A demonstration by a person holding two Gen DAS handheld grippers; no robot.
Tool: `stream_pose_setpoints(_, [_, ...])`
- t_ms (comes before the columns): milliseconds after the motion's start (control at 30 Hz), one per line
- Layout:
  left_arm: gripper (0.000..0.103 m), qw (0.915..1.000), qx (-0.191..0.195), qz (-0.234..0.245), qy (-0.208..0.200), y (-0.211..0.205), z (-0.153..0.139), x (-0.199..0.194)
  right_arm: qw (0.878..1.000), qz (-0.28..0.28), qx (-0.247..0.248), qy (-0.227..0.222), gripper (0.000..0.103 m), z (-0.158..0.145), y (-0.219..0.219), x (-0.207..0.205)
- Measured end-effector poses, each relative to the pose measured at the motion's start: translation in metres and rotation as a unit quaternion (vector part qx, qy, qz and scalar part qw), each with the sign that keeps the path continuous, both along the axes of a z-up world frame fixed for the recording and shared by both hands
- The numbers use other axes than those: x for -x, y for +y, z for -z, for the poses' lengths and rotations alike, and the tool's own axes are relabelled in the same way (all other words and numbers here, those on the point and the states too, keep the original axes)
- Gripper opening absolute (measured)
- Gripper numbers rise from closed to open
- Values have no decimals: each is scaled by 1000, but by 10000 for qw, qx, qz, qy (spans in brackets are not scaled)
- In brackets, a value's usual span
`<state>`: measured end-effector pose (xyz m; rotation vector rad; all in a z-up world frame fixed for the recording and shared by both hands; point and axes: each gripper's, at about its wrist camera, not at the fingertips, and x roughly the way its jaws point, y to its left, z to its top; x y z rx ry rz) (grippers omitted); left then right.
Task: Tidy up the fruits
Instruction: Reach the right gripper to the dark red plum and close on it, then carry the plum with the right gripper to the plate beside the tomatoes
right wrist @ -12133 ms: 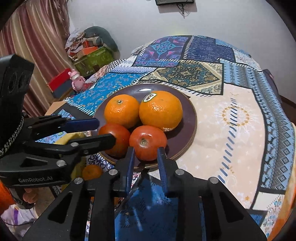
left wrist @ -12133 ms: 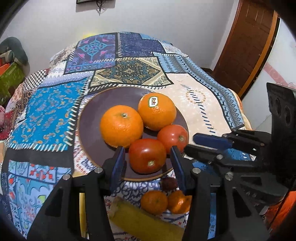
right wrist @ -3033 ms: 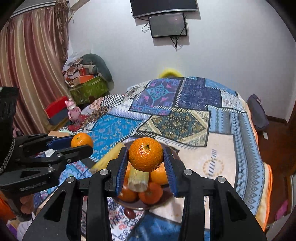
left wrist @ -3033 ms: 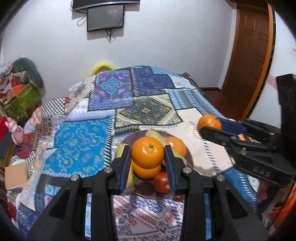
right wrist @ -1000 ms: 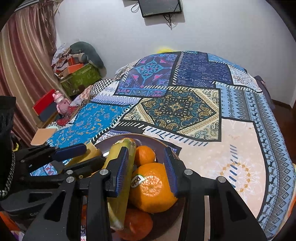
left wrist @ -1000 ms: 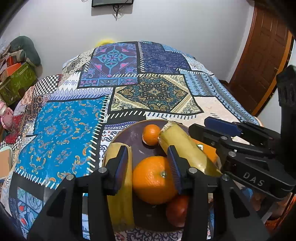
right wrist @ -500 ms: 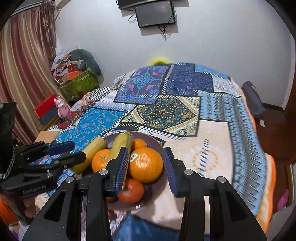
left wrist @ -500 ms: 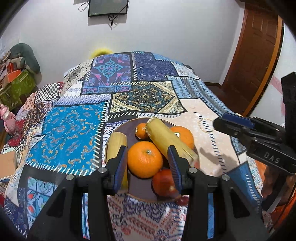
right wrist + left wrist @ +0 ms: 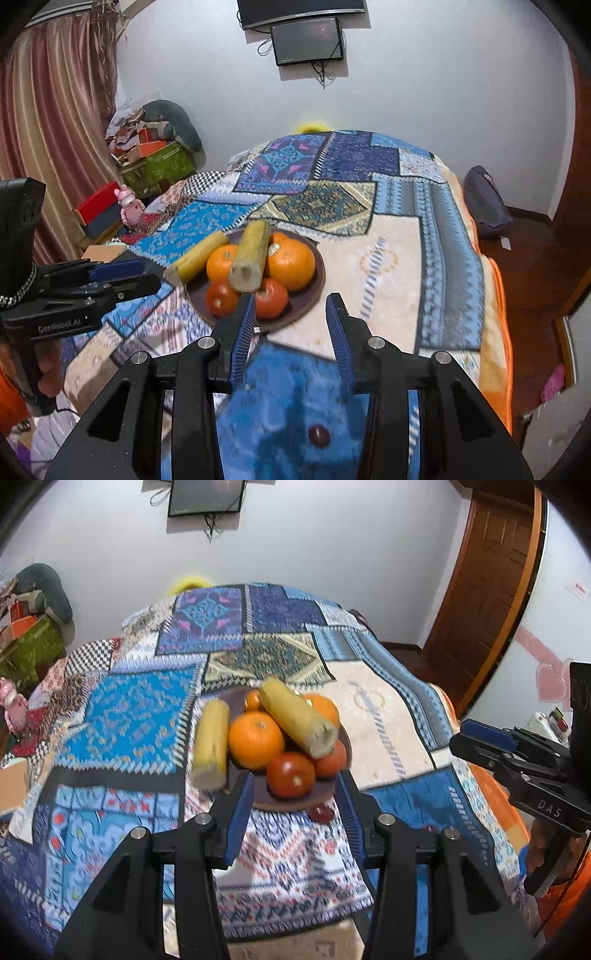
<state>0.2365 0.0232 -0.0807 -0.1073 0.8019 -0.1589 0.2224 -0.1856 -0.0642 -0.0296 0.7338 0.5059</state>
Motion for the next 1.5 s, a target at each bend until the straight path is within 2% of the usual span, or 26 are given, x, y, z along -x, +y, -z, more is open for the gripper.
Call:
stream_pose_setpoints(167, [46, 9998, 73, 63, 191, -3, 17, 15, 9996, 153, 7, 236, 36, 22, -14, 13])
stream_pose_setpoints(333, [45, 9995, -151, 128, 232, -9, 35, 27, 9983, 175, 162, 527, 36, 51, -19, 20])
stream_pose_setpoints(533, [45, 9988, -89, 113, 466, -8, 55, 24, 9962, 93, 202, 845, 36, 78, -19, 28])
stream_pose_setpoints(667, [45, 9982, -44, 122, 585, -12, 63, 16, 9959, 126, 263, 853, 36, 84, -20, 28])
stream_pose_setpoints(767, [45, 9978, -82, 226, 624, -21, 66, 11, 9955, 138, 321, 876, 31, 90, -21, 26])
stream_pose_setpoints(867, [45, 9975, -159, 276, 631, -30, 70, 5, 9947, 168, 289, 971, 18, 96, -24, 22])
stream_pose_setpoints(967, [44, 9969, -167, 275, 714, -36, 75, -4, 9950, 139, 249, 958, 17, 96, -26, 23])
stream_pose_setpoints(1100, [43, 9960, -408, 259, 751, -45, 81, -19, 9963, 108, 164, 837, 17, 87, -28, 27])
stream_pose_setpoints(1267, [38, 9947, -293, 177, 965, -47, 88, -38, 9974, 51, 59, 713, 17, 78, -31, 25])
stream_pose_setpoints(1500, [38, 9922, -466, 222, 1130, -58, 99, -50, 9970, 25, -135, 767, 17, 82, -35, 24])
